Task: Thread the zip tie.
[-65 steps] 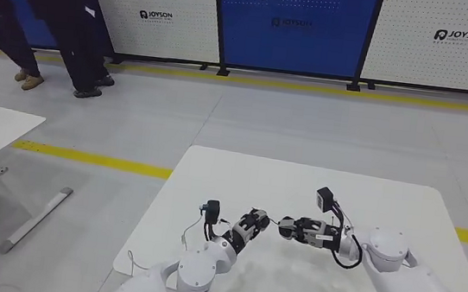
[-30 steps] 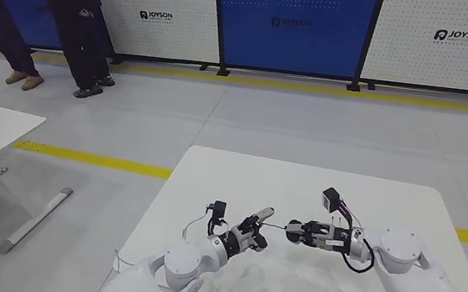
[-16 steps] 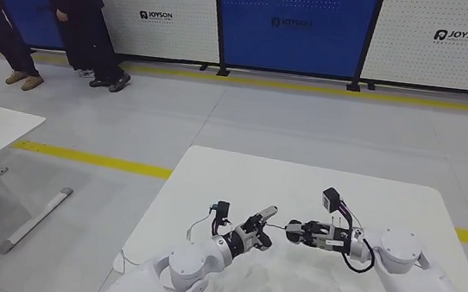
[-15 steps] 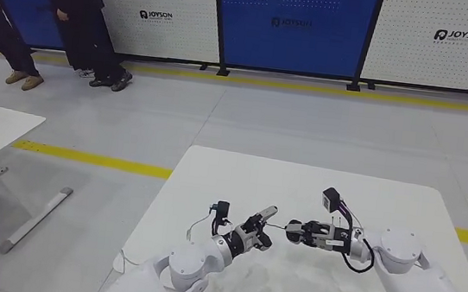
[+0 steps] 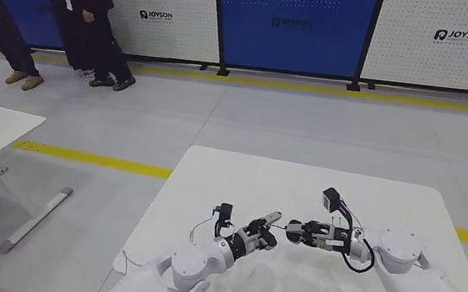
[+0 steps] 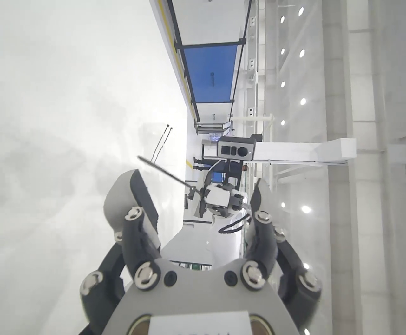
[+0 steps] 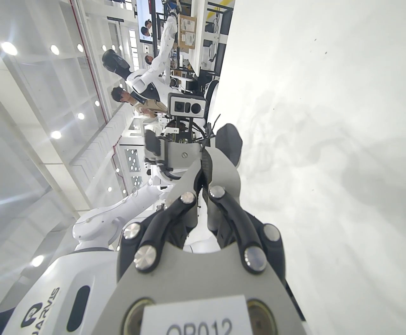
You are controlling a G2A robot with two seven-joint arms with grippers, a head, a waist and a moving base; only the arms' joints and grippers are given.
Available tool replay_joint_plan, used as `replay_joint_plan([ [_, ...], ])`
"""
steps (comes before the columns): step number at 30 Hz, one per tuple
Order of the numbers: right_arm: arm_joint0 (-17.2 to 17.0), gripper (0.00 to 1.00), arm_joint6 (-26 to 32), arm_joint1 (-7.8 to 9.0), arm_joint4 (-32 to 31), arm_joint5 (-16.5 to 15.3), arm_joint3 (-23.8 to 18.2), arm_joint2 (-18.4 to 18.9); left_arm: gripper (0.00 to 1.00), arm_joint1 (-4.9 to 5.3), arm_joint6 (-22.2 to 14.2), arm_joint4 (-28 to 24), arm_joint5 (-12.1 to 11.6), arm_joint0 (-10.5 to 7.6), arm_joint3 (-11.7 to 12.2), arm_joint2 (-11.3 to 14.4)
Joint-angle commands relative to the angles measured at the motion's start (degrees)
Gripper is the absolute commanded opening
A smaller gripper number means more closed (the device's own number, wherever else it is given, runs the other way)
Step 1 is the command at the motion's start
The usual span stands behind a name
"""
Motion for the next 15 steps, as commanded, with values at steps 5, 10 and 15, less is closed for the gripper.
replay_joint_plan([
  [5, 0.0, 0.0, 0.0, 0.0, 0.0, 0.0, 0.0, 0.0, 0.04, 0.03, -1.5, -0.1, -0.4, 0.76, -0.9, -1.1],
  [10, 0.0, 0.0, 0.0, 0.0, 0.0, 0.0, 0.0, 0.0, 0.0, -0.08, -1.3, 0.5, -0.1, 0.99, -1.1, -1.8],
  [15, 0.0, 0.0, 0.0, 0.0, 0.0, 0.0, 0.0, 0.0, 0.0, -0.27, -1.1, 1.2, 0.4, 0.99, -1.1, -2.0],
])
